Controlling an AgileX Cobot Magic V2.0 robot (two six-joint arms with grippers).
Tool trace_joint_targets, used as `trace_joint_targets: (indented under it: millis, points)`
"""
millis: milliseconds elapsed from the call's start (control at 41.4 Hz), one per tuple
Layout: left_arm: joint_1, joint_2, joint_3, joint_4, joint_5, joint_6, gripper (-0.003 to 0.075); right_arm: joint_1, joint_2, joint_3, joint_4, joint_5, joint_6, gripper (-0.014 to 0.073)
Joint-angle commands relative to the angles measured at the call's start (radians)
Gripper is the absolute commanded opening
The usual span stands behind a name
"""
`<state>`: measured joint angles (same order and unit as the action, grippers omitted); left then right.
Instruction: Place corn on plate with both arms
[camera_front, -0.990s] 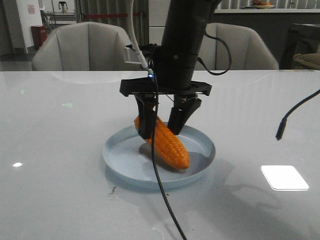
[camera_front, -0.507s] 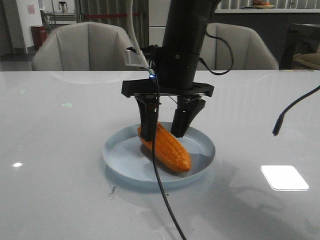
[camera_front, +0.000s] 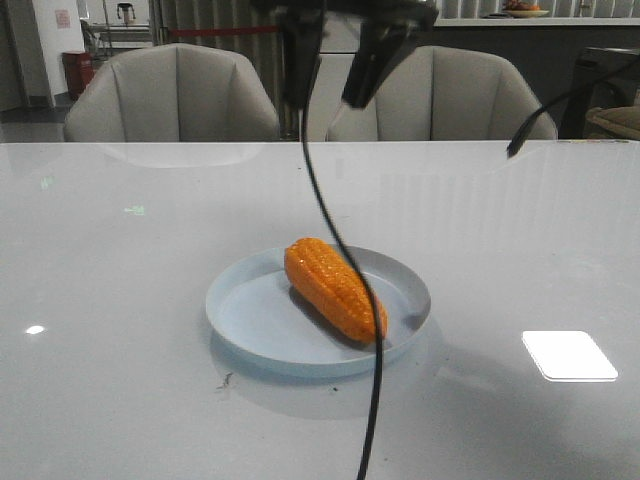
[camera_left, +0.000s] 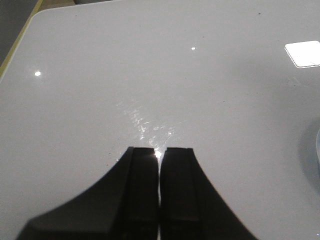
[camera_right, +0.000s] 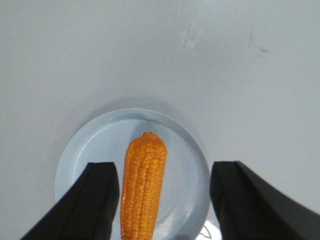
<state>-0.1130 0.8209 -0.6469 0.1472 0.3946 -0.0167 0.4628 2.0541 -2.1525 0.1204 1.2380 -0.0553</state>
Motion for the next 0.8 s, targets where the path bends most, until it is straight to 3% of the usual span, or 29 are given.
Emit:
trace_joint_targets:
  millis: [0, 410, 555, 772]
  points:
    - [0.001, -0.002, -0.029, 0.000, -0.081, -0.011, 0.0126, -0.053, -0.153, -0.038, -0.009, 0.083, -0.009, 0.0509]
    - [0.001, -0.002, -0.029, 0.000, -0.081, -0.011, 0.0126, -0.367, -0.528, 0.098, -0.014, 0.057, -0.031, 0.0508]
    - [0.001, -0.002, -0.029, 0.000, -0.081, -0.011, 0.0126, -0.462, -0.693, 0.306, -0.019, -0.043, -0.065, 0.0508]
    - [0.001, -0.002, -0.029, 0.000, -0.081, -0.011, 0.0126, -0.515, -0.974, 0.777, -0.037, -0.299, -0.079, 0.0508]
